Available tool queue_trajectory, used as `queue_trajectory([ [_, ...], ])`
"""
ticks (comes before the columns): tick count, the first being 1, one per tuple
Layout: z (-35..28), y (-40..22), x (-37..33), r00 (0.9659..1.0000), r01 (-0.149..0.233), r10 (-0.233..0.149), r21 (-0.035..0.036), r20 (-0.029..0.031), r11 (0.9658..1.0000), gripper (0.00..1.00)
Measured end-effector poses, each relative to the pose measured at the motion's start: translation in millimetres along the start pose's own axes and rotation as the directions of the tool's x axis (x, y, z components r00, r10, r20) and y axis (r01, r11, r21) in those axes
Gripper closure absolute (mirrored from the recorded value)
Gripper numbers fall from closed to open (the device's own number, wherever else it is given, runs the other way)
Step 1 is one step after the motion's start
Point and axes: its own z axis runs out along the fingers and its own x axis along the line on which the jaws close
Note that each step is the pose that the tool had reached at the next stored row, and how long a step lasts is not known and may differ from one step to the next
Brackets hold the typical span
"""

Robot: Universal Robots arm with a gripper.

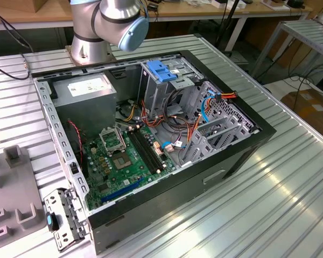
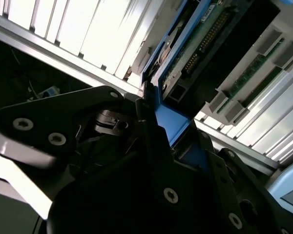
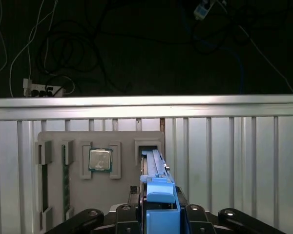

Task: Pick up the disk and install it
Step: 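Pick up the disk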

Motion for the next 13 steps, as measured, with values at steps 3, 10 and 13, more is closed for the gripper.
queue_trajectory([
  [3,-6.0,-0.1,0.0,1.0000,0.000,0.000,0.0001,0.0000,1.0000,0.63],
  [10,-22.5,-0.3,-0.2,1.0000,0.000,0.000,-0.0001,0.0000,1.0000,0.63],
  [13,-30.5,-0.3,-0.2,1.0000,0.000,0.000,-0.0003,0.0000,1.0000,0.63],
])
